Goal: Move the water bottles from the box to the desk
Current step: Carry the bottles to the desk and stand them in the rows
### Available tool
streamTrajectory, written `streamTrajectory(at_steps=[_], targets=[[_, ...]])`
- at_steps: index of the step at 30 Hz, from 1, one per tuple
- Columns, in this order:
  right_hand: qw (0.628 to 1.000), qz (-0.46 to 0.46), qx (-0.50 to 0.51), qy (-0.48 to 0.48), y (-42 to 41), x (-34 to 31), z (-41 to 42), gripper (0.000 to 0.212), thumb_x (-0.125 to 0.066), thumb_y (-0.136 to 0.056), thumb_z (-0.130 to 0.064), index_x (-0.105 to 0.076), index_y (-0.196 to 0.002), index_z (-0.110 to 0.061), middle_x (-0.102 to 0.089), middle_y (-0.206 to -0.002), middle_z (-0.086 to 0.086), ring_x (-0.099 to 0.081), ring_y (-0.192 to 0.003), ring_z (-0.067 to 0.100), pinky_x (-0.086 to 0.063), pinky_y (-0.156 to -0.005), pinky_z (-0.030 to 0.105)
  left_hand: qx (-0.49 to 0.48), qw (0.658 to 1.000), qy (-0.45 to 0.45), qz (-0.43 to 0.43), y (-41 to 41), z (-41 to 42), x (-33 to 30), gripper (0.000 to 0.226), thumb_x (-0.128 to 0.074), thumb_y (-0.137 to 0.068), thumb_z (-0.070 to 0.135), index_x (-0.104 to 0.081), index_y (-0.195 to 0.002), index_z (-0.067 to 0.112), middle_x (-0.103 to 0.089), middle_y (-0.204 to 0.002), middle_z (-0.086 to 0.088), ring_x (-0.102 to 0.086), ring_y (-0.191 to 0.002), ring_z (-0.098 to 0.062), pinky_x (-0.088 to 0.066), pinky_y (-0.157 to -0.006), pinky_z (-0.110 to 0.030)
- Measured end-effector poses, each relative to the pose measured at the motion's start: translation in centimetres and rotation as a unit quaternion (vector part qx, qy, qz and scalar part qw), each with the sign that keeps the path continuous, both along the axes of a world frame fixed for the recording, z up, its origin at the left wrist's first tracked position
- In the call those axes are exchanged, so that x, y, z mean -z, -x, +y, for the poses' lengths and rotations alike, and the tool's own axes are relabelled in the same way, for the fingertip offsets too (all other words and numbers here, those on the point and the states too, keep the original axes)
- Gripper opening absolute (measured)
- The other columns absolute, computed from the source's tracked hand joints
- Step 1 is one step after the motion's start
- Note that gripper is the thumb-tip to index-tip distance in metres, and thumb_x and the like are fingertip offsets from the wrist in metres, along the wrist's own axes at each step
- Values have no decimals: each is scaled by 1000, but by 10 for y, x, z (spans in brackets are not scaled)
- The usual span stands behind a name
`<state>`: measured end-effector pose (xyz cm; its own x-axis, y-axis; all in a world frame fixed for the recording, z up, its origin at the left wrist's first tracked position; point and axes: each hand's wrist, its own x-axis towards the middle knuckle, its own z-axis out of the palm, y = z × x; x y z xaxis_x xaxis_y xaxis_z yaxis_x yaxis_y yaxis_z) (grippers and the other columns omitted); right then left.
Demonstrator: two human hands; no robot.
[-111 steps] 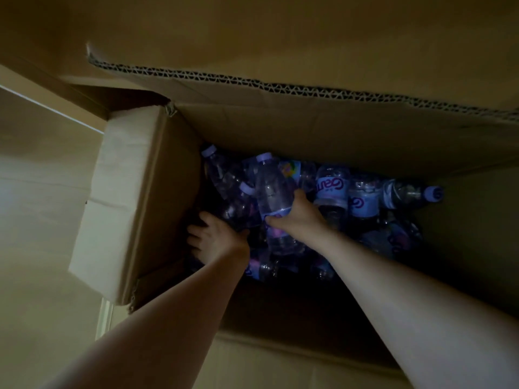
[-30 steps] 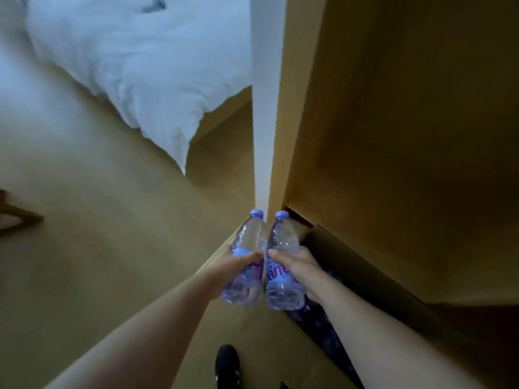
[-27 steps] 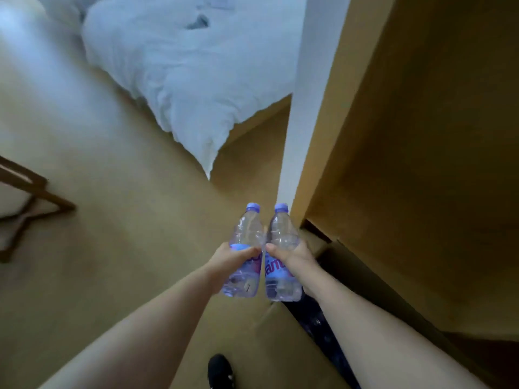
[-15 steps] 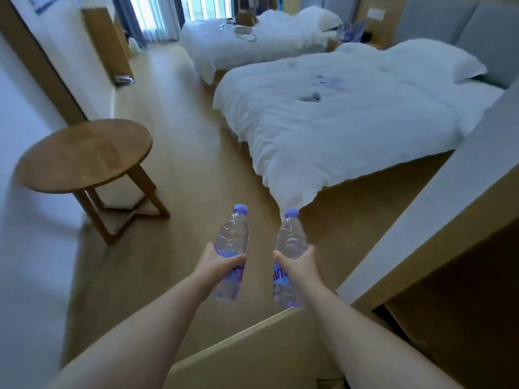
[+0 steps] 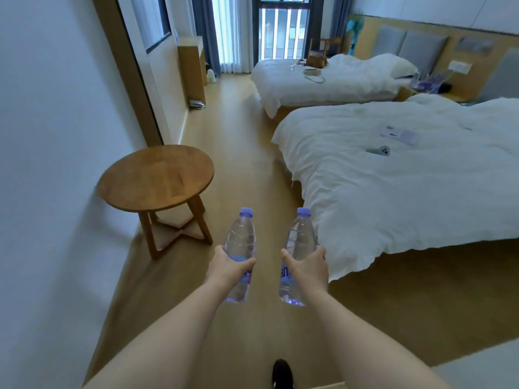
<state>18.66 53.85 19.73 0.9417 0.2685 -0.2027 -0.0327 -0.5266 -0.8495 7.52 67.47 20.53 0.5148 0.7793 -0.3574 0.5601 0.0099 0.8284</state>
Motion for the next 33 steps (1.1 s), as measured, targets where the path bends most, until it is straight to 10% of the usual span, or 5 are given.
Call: streamTrajectory(at_steps=[33], targets=[[992, -33, -117, -29, -396, -33, 527, 75, -78, -74, -47, -34, -127, -17, -53, -107, 1, -61, -86, 15, -56, -70, 30, -125, 991, 5, -53, -383, 499, -33, 69, -81, -73, 27, -36, -123, 10, -54, -113, -9, -58, -102, -26, -50, -92, -43]])
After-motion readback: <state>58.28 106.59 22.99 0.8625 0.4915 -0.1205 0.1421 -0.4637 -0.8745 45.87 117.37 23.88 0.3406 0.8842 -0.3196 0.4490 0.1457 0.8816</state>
